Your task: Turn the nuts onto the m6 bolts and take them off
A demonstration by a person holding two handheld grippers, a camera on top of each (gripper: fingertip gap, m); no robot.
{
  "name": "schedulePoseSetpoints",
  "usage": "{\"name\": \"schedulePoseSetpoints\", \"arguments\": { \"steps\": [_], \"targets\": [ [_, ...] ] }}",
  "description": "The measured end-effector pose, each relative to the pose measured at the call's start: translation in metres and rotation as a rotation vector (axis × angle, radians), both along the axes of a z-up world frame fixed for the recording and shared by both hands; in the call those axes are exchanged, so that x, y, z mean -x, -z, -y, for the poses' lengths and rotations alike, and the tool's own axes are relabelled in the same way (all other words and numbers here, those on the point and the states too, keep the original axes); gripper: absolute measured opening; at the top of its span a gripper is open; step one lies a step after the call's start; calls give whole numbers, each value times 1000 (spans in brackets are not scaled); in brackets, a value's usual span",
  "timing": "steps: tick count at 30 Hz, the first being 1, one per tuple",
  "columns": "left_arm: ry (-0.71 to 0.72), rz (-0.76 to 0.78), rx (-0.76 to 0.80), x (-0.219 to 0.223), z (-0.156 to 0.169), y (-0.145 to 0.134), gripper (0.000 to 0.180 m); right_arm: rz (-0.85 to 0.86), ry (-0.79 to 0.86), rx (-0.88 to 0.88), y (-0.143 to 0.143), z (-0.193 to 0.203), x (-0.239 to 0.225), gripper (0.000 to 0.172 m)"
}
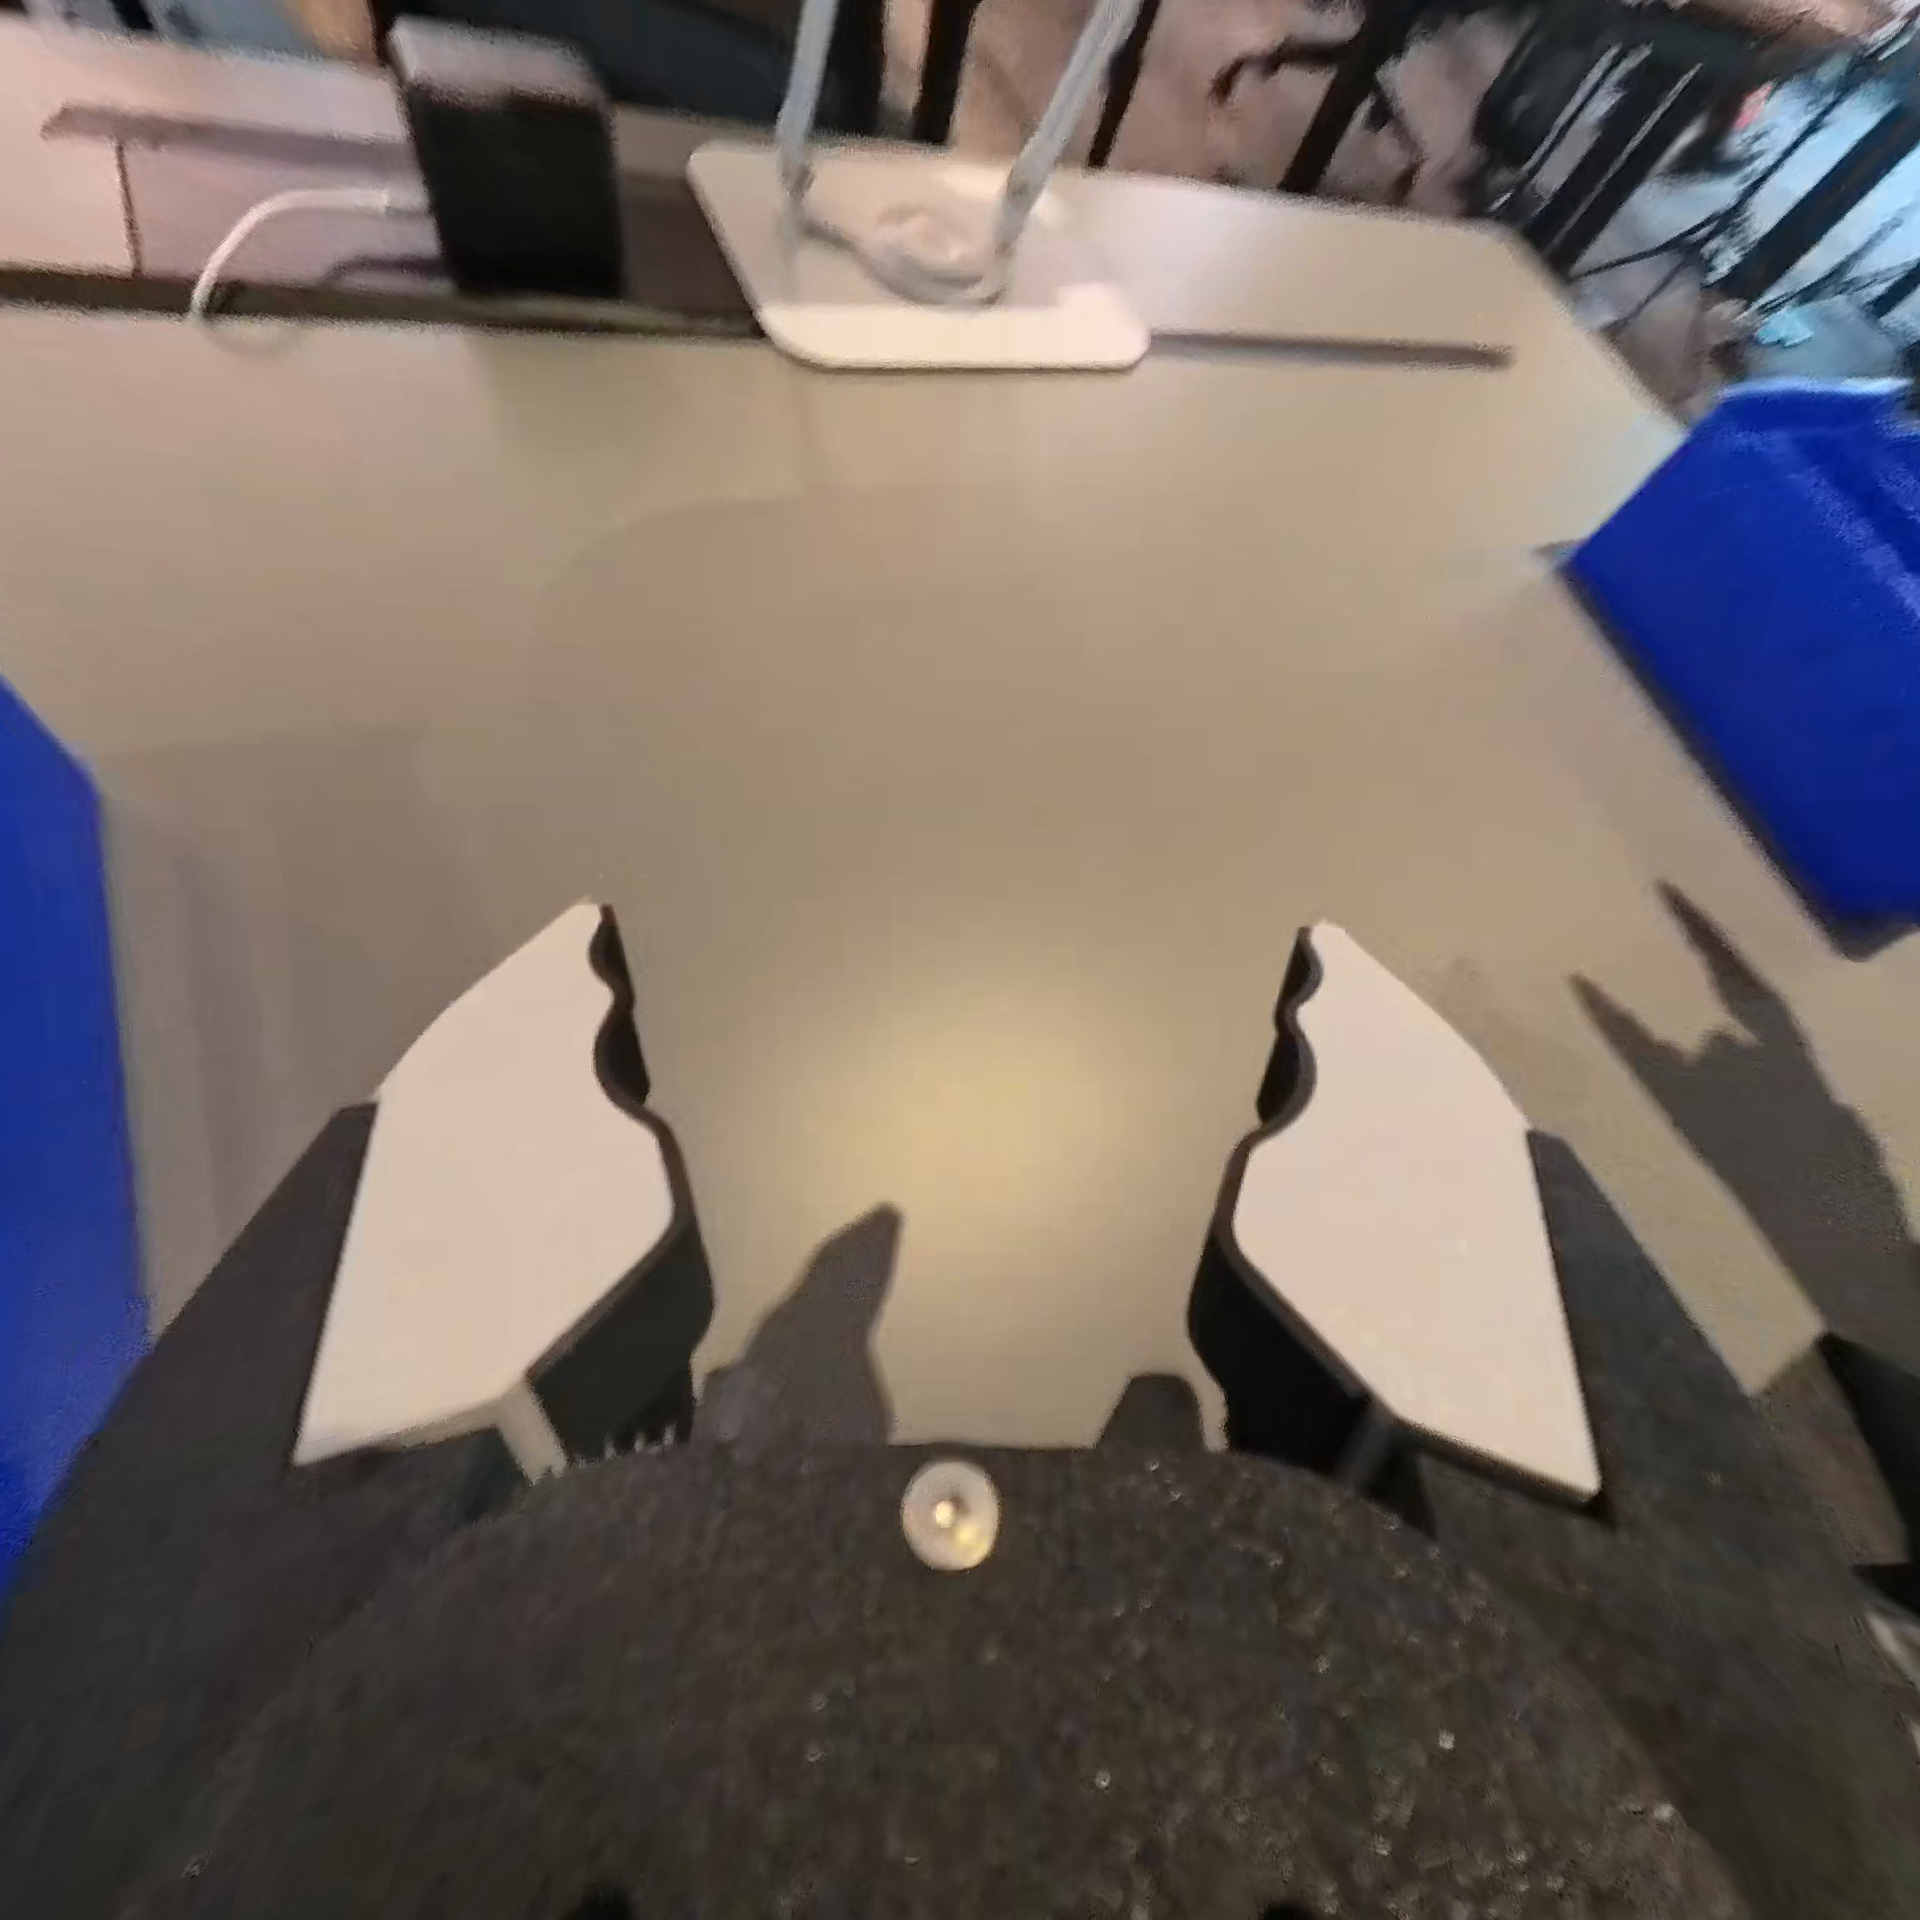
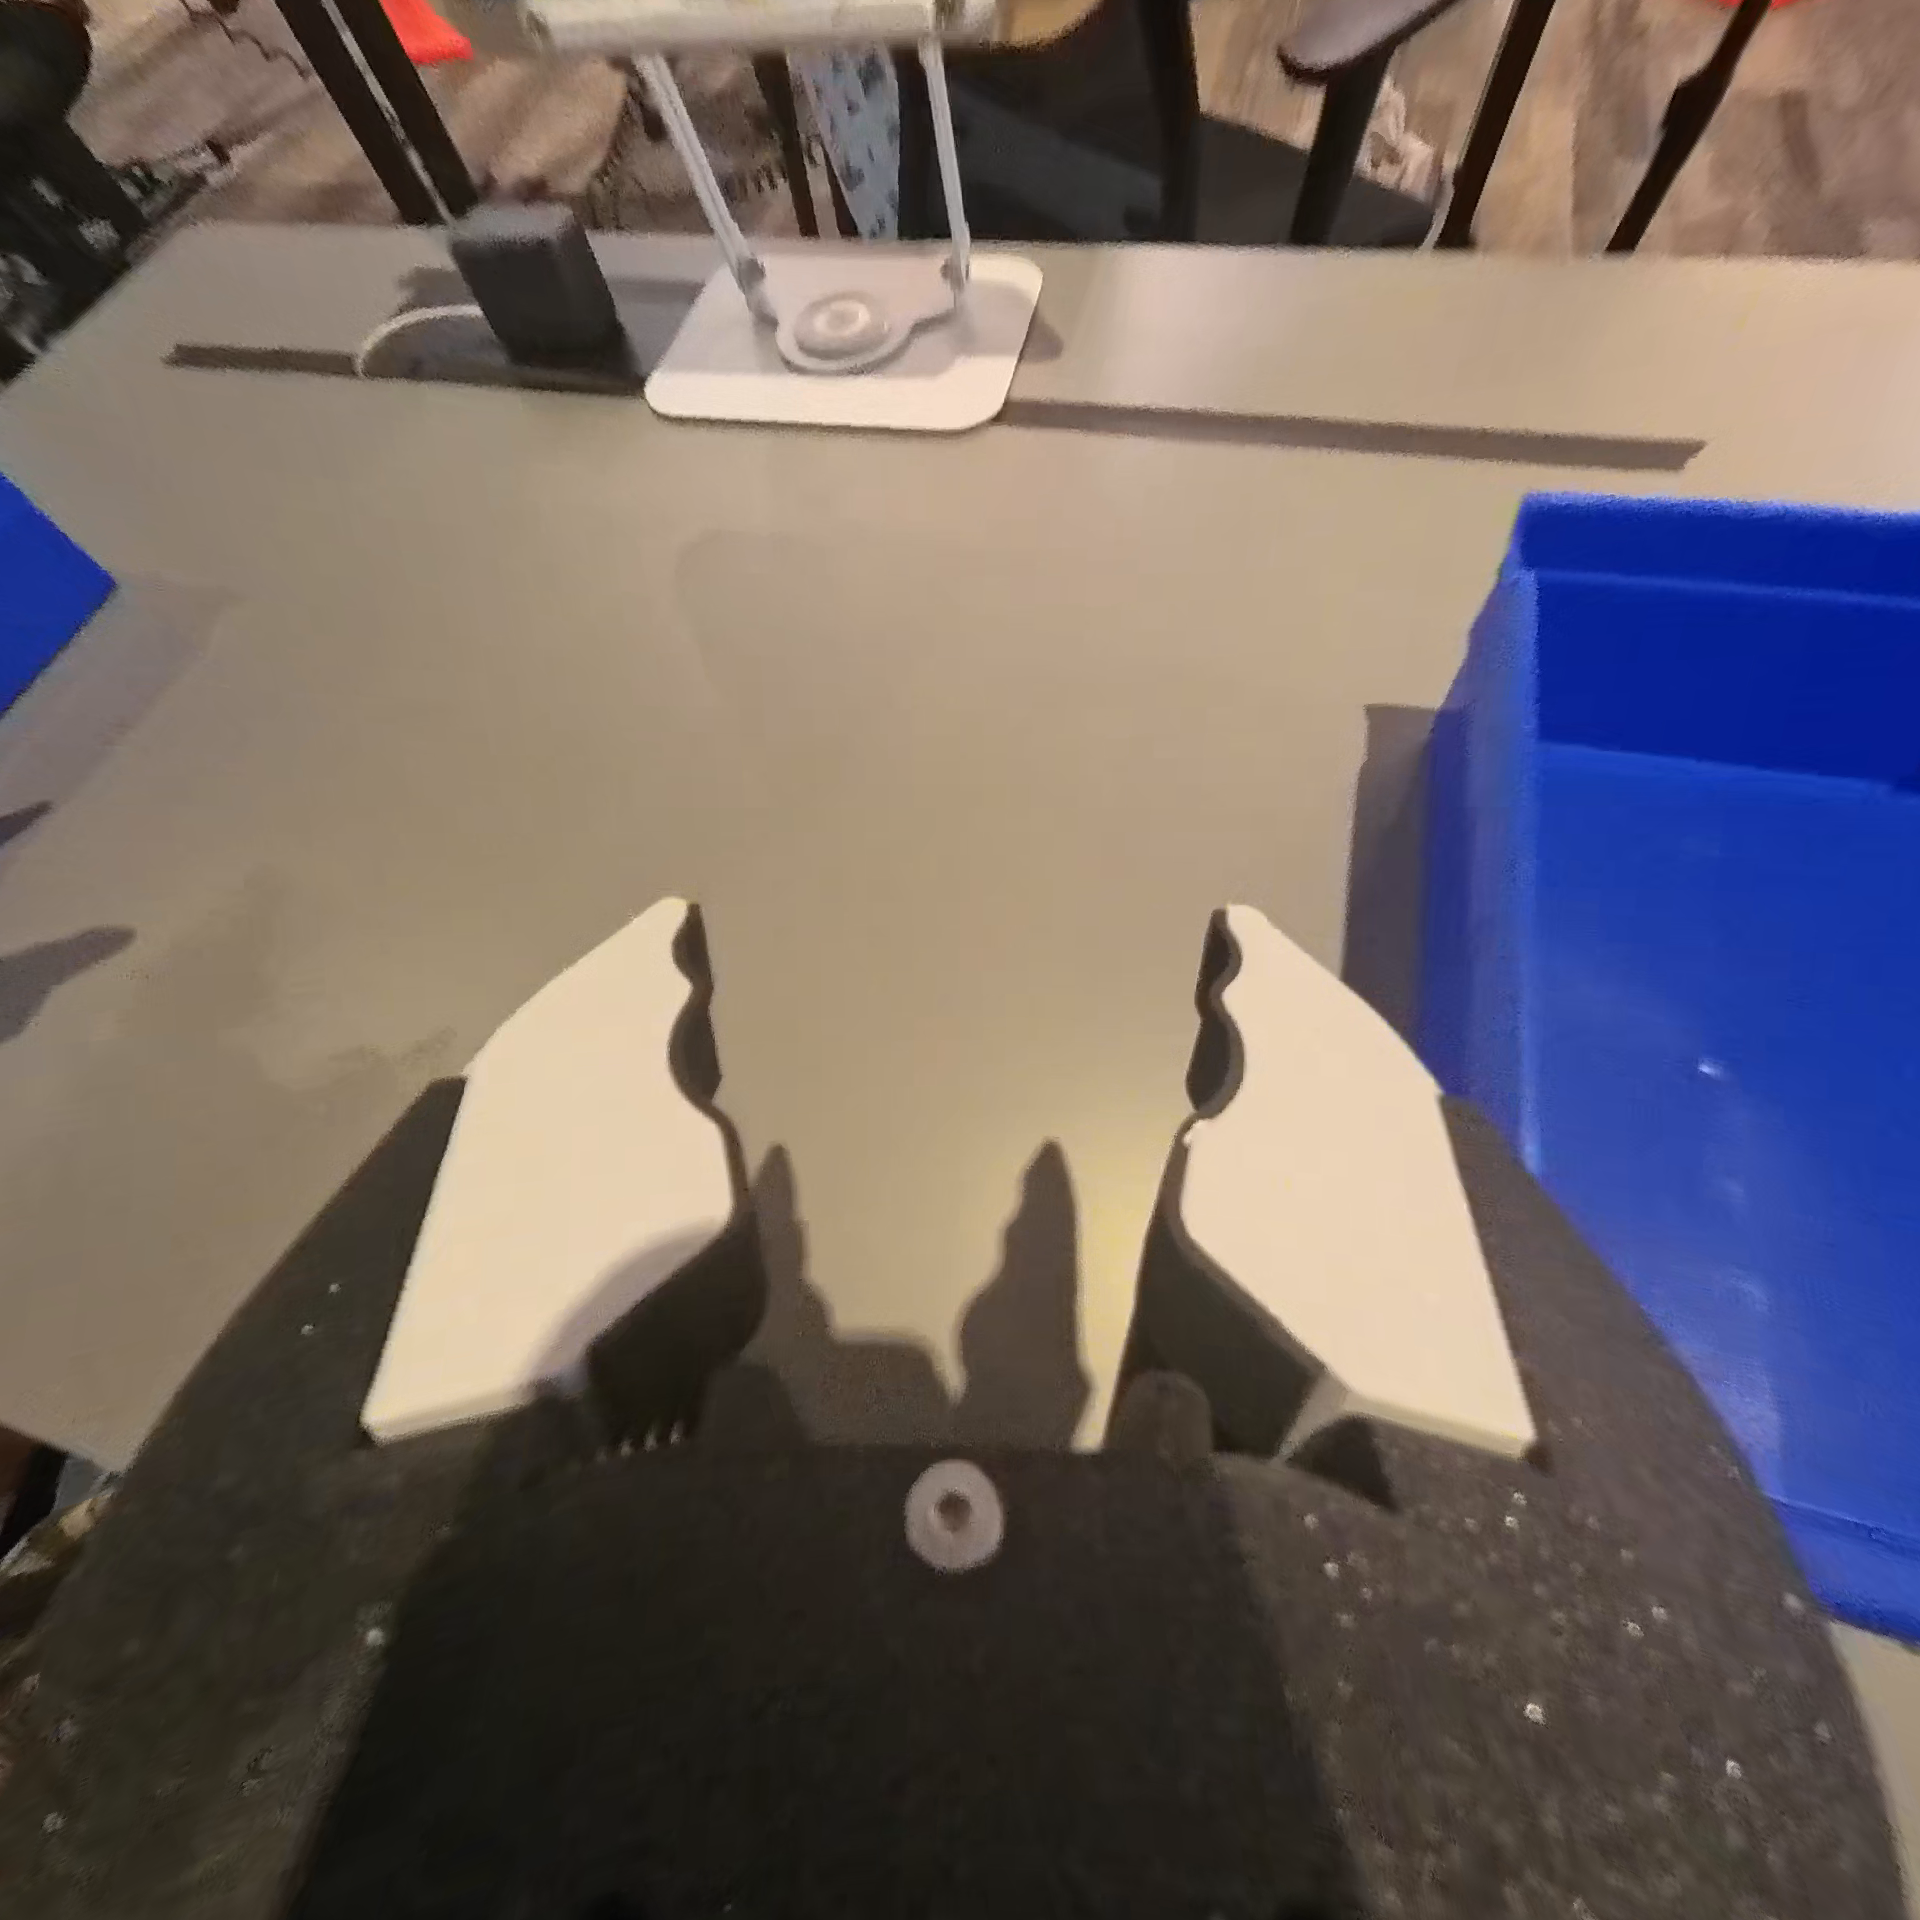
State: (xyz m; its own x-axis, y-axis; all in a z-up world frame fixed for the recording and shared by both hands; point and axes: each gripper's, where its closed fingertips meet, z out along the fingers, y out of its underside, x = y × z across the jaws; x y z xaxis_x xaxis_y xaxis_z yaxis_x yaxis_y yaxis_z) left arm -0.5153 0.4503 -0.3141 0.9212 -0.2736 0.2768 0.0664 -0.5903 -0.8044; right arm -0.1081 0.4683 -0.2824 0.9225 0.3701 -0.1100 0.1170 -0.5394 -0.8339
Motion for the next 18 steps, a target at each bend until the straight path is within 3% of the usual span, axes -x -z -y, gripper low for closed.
{"name": "schedulePoseSetpoints", "arguments": {
  "steps": [8,12,18],
  "targets": [
    [-113,-74,215,40,-26,82,116,113,73,182,92,-41,7,90],
    [-131,-136,341,46,-27,121,125,134,96,260,131,-50,10,90],
    [-165,-217,343,48,-37,135,128,140,120,320,159,-50,8,91]
  ]
}}
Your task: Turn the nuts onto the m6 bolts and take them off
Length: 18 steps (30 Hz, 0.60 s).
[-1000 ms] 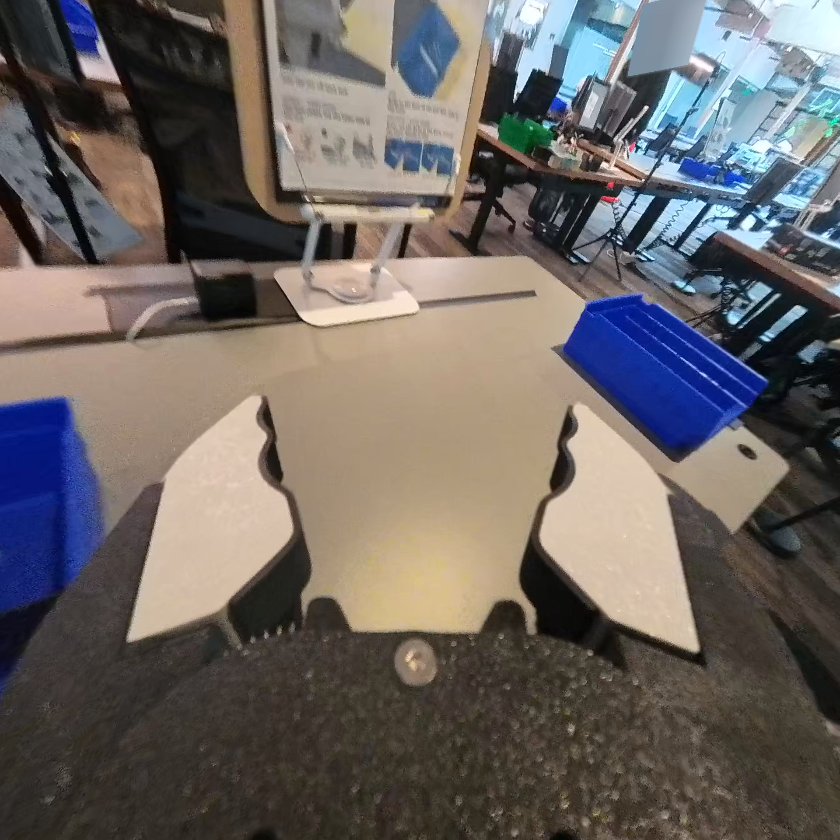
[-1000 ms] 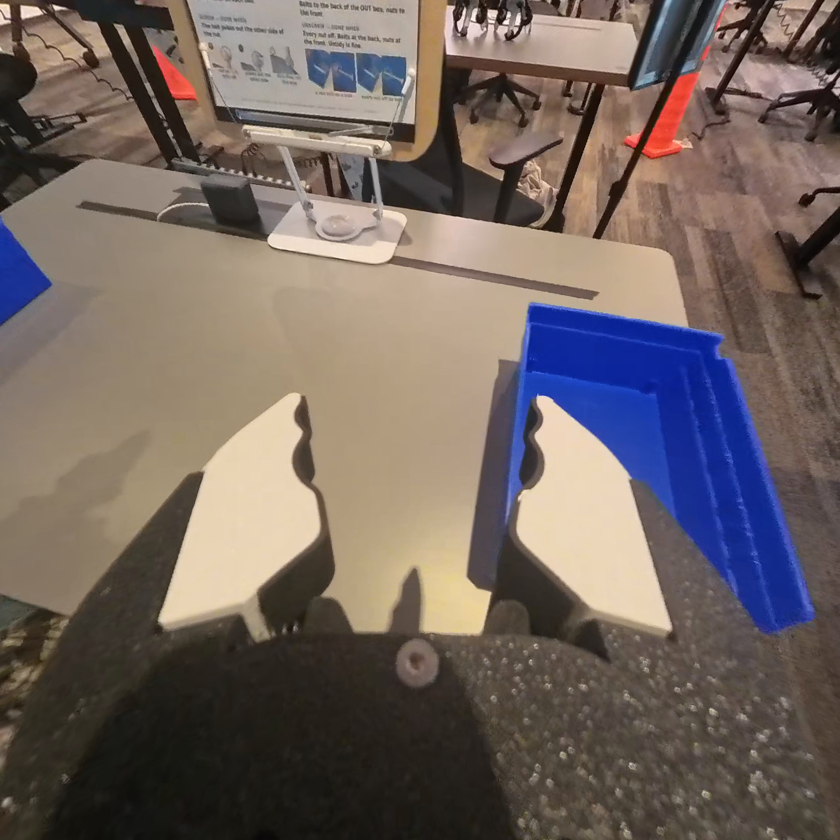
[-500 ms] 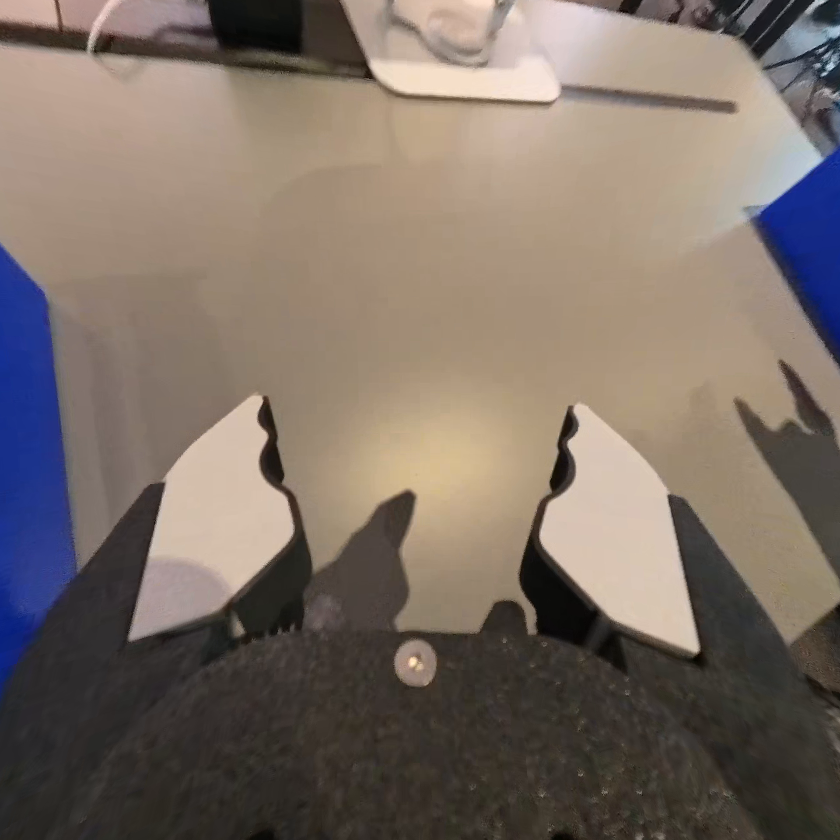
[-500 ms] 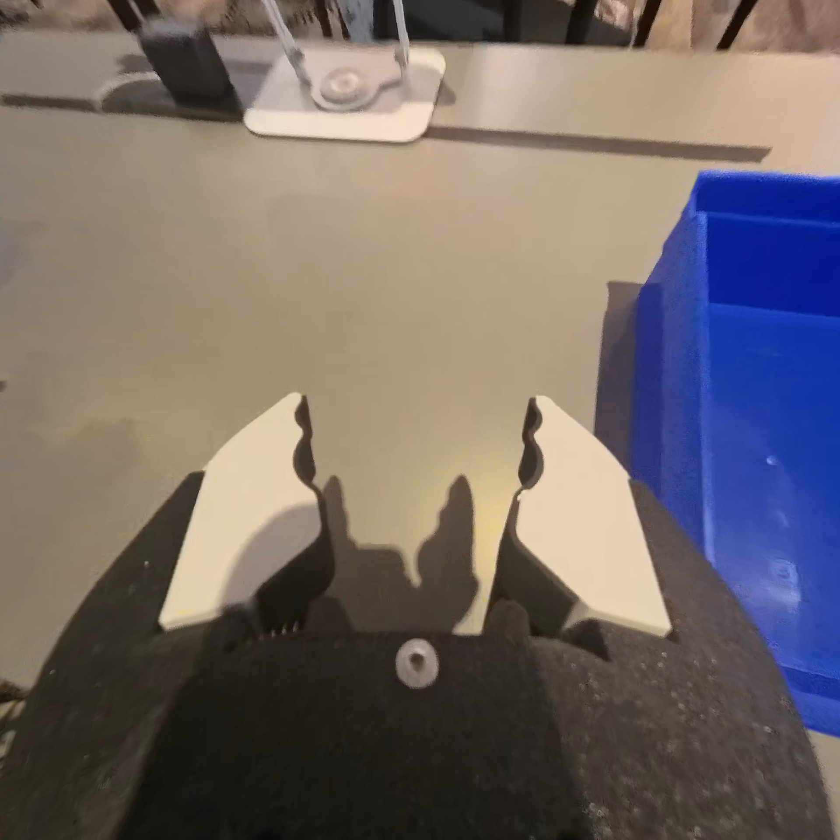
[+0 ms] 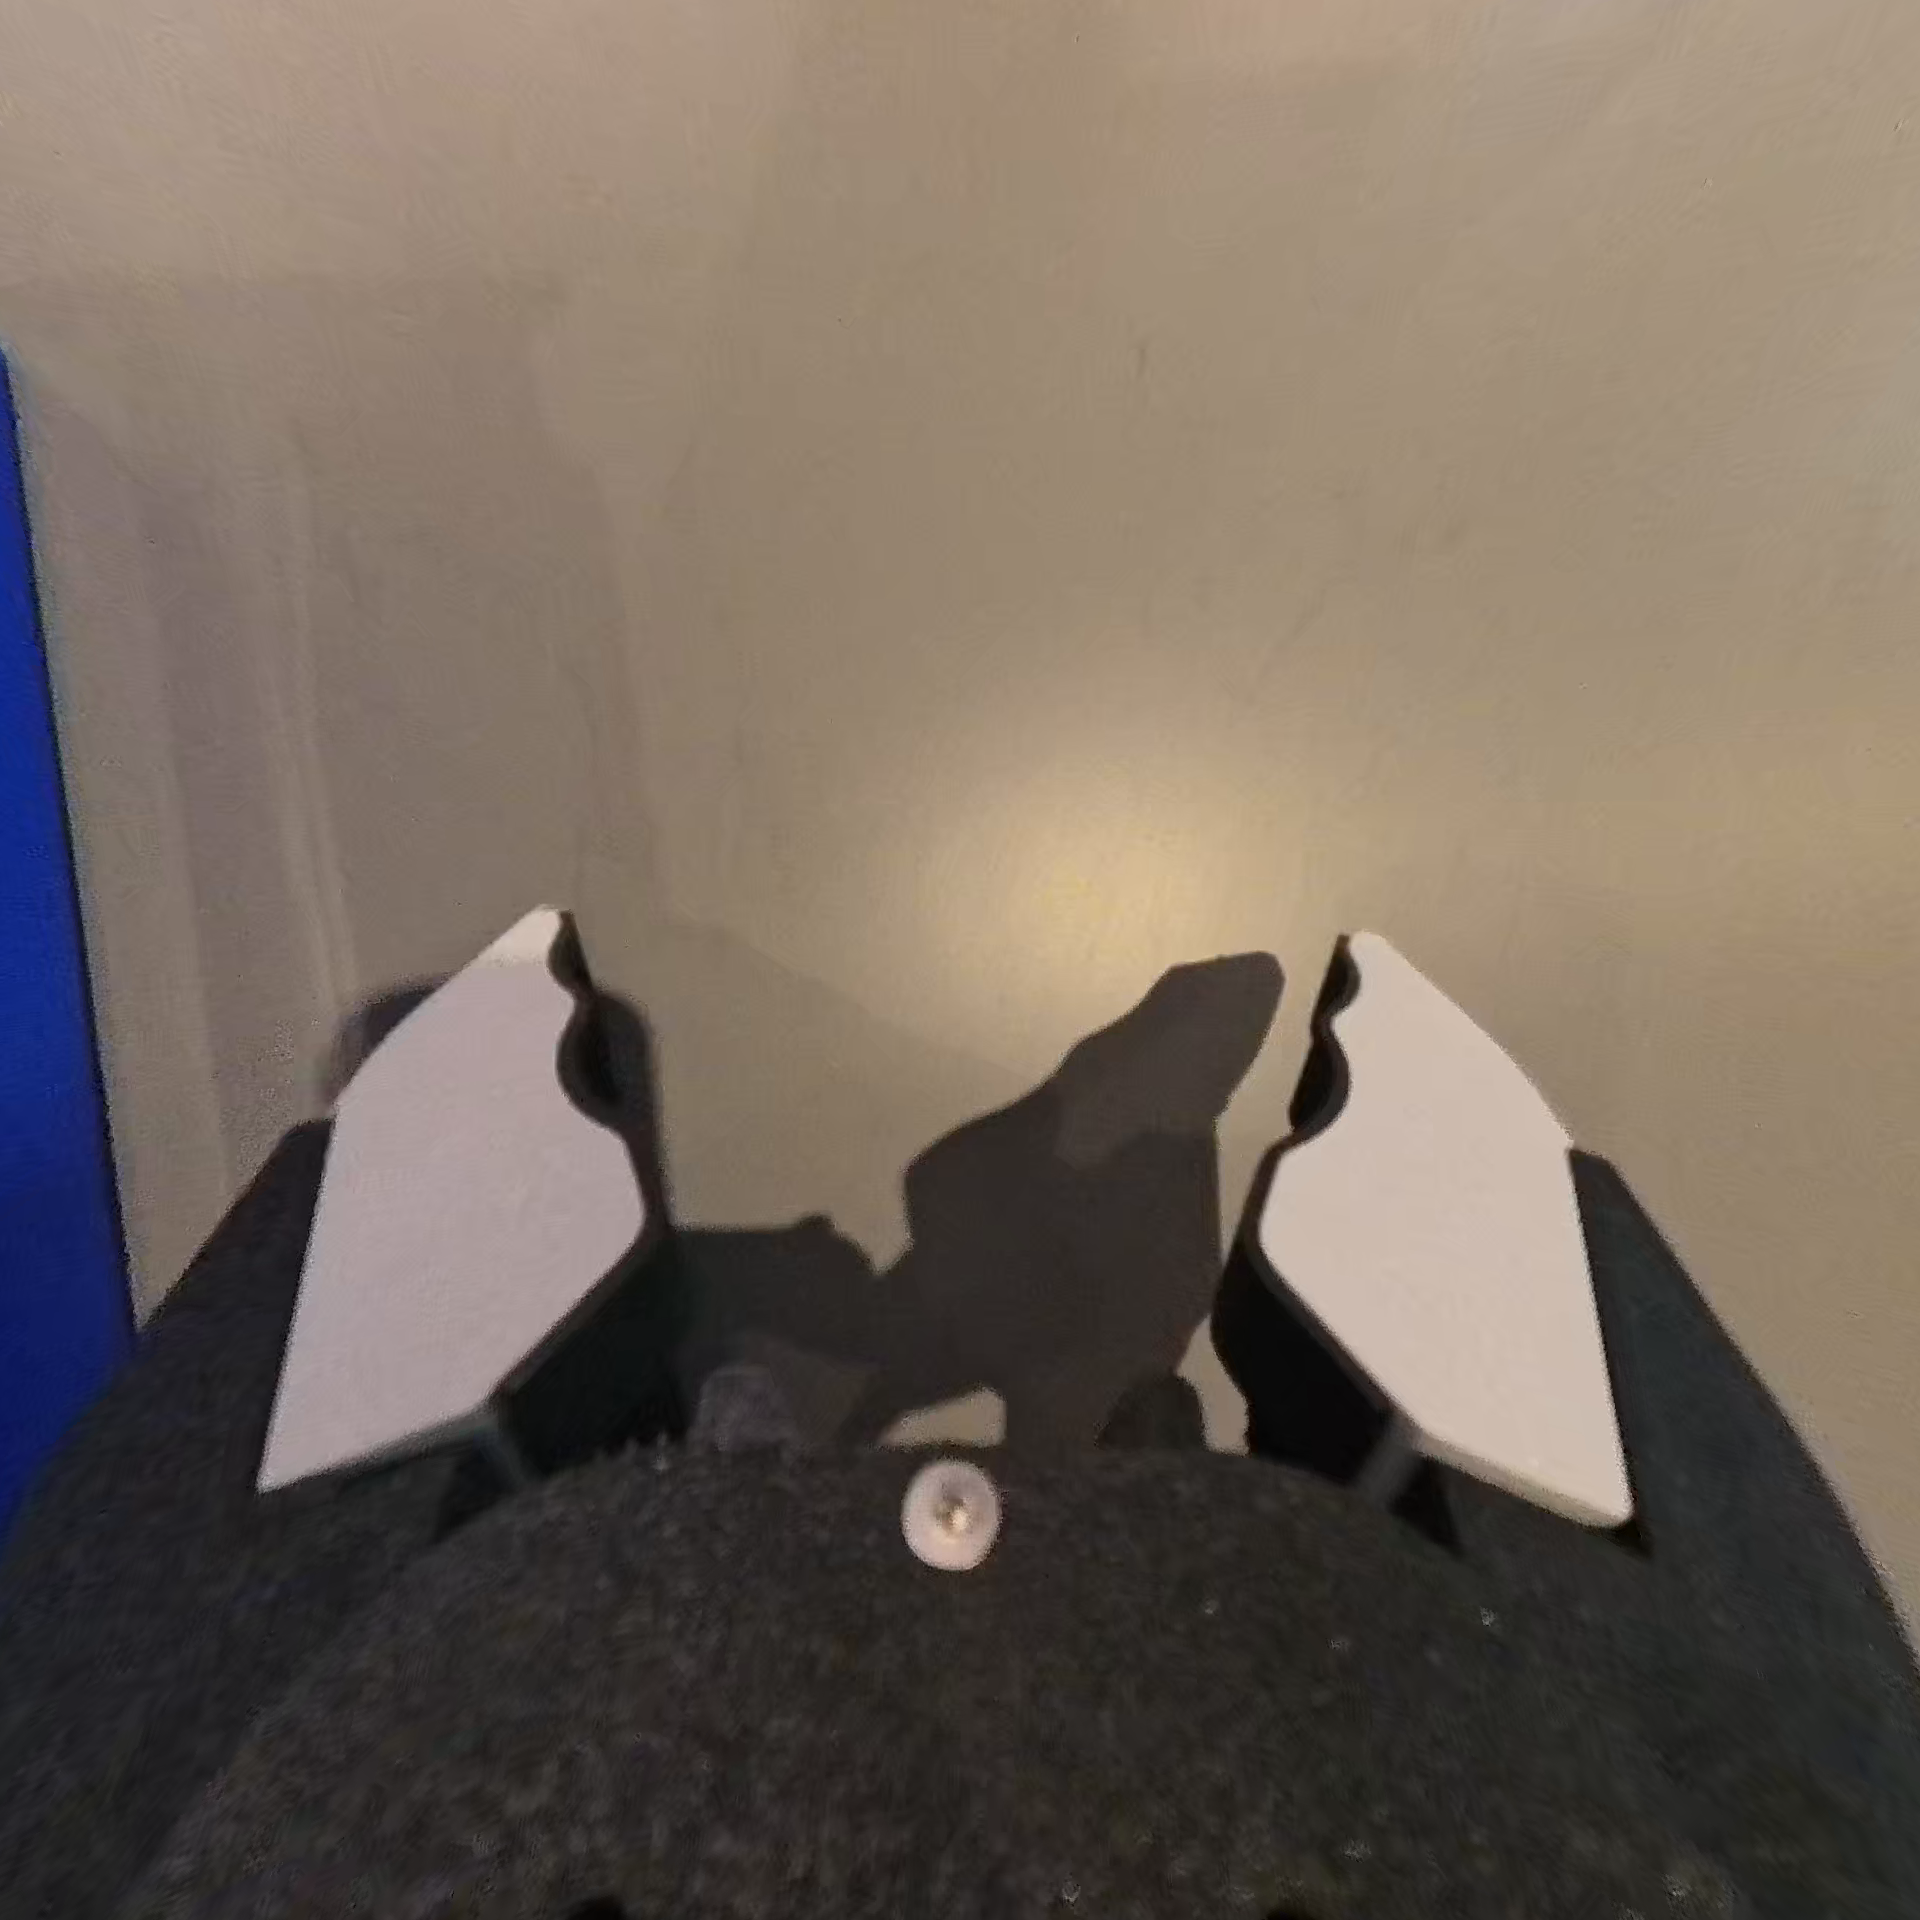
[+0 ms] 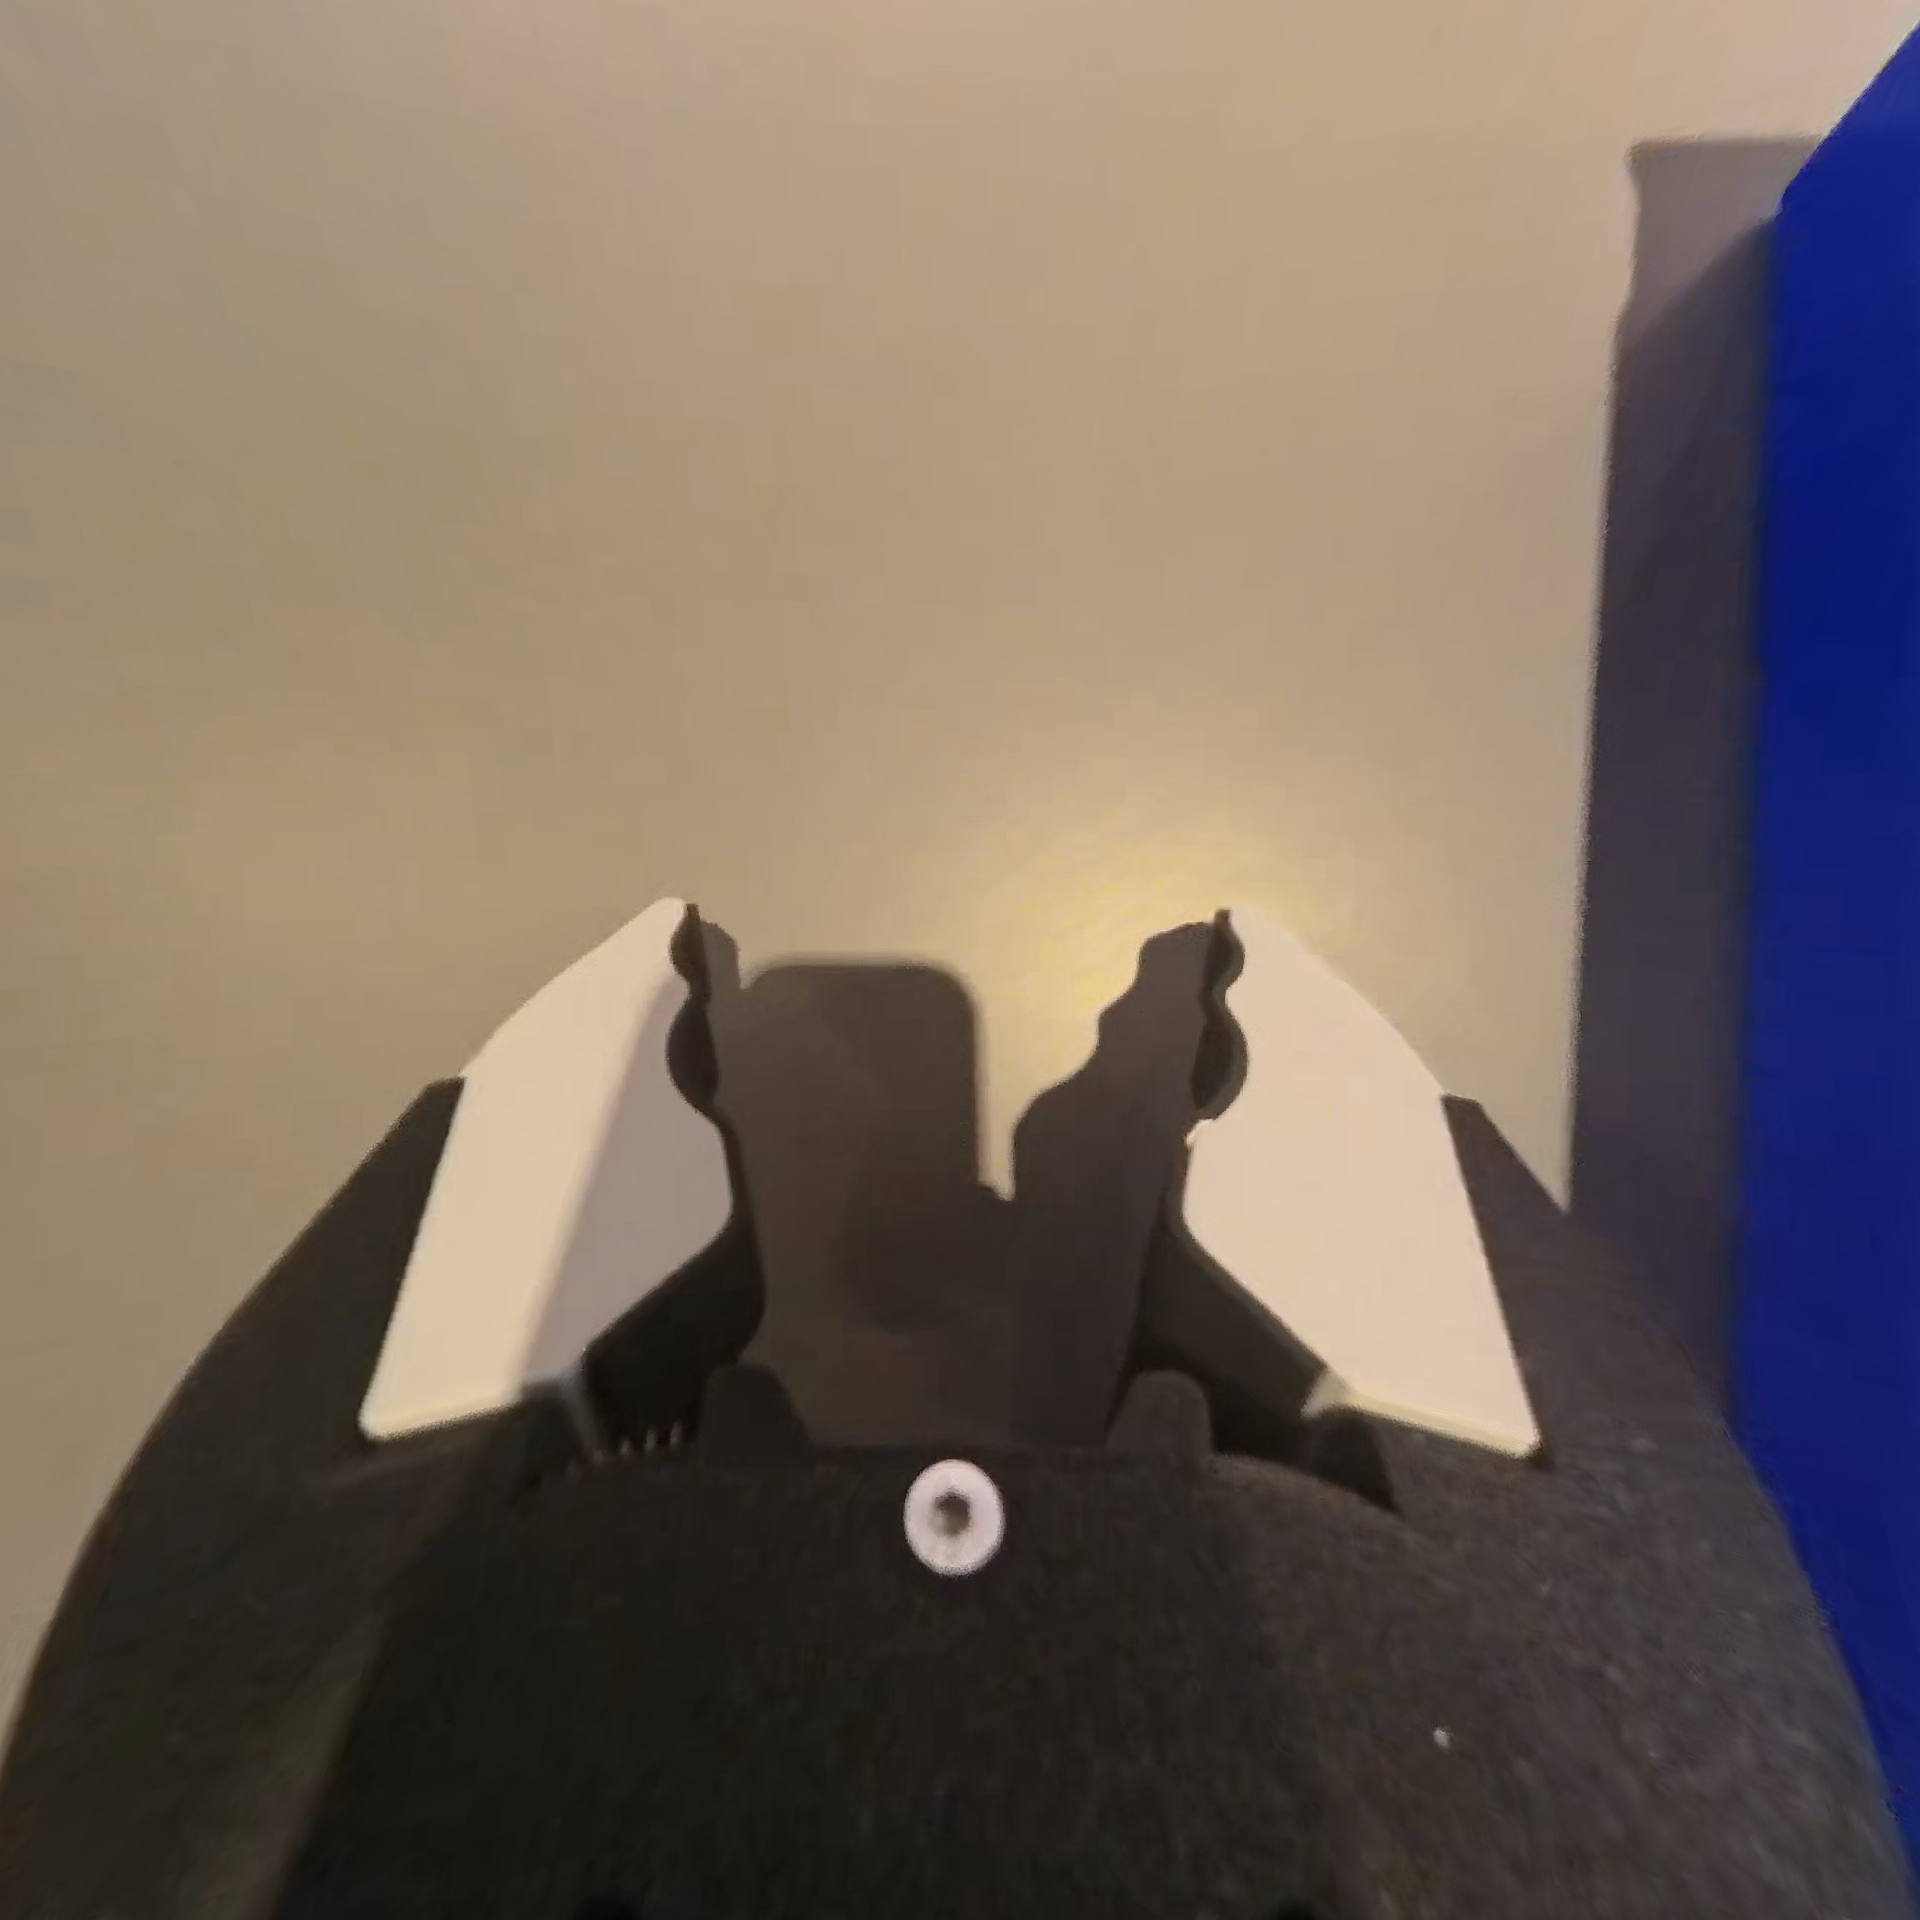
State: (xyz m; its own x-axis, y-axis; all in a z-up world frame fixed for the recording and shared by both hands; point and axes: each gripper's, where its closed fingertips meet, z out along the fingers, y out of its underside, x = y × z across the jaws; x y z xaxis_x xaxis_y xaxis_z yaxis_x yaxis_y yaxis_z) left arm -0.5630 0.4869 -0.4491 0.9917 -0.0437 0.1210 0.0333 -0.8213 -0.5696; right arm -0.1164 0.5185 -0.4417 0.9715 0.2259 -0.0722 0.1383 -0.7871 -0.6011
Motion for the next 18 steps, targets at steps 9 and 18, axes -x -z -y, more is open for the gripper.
{"name": "schedulePoseSetpoints", "arguments": {
  "steps": [9,18],
  "targets": [
    [-88,-113,-74,6,-19,8,133,2,11,0,10,-11,1,89],
    [-146,-116,-71,9,-15,9,138,50,28,-114,13,-20,-1,94]
  ]
}}
